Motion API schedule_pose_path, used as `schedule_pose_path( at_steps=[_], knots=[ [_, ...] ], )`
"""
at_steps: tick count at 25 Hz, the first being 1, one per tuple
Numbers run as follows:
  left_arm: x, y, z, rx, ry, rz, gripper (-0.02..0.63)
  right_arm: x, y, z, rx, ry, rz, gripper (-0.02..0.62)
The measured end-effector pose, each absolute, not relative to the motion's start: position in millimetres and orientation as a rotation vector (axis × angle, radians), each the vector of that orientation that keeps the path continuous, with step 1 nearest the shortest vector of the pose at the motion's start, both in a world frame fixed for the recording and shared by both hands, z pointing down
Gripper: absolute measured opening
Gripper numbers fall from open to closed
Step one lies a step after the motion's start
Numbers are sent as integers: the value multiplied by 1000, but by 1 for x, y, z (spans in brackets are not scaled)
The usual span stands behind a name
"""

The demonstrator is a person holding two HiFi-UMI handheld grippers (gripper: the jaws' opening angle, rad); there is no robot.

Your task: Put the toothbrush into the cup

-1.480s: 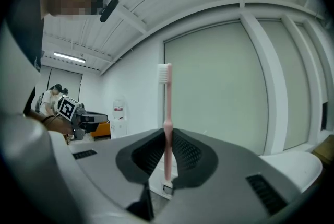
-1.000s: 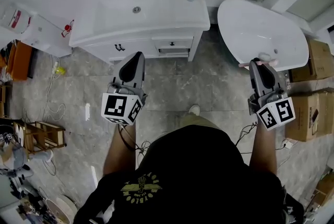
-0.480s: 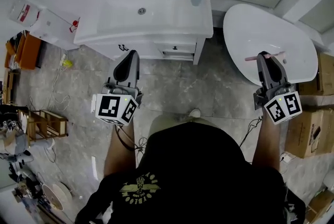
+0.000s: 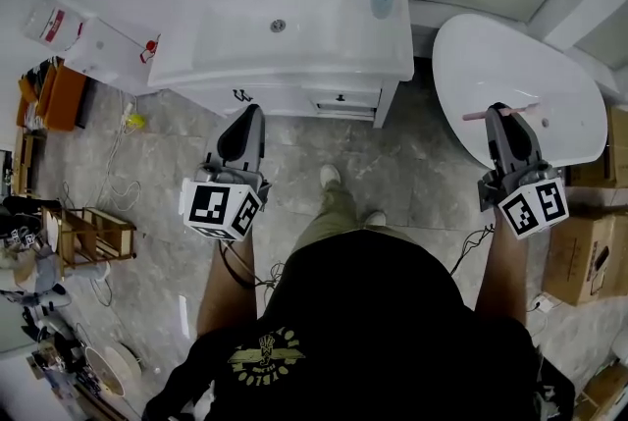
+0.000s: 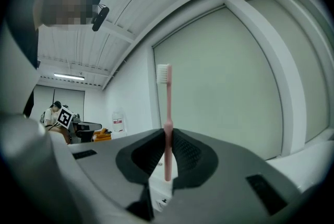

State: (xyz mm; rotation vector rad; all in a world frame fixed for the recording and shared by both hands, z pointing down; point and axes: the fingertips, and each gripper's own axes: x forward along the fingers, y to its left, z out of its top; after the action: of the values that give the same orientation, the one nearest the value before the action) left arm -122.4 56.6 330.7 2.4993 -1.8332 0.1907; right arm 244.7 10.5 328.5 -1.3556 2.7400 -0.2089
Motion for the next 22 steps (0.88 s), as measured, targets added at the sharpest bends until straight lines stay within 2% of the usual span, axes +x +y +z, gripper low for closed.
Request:
schedule_pose_path(
  at_steps=[8, 22],
  knots=[
    [-113, -5, 330, 2606, -1729, 158, 11, 256, -20, 313, -1474, 2688, -146, 44],
    [-134, -98, 341, 2645, -1658, 223, 11, 220, -94, 319, -1525, 2670, -169, 44]
  ],
)
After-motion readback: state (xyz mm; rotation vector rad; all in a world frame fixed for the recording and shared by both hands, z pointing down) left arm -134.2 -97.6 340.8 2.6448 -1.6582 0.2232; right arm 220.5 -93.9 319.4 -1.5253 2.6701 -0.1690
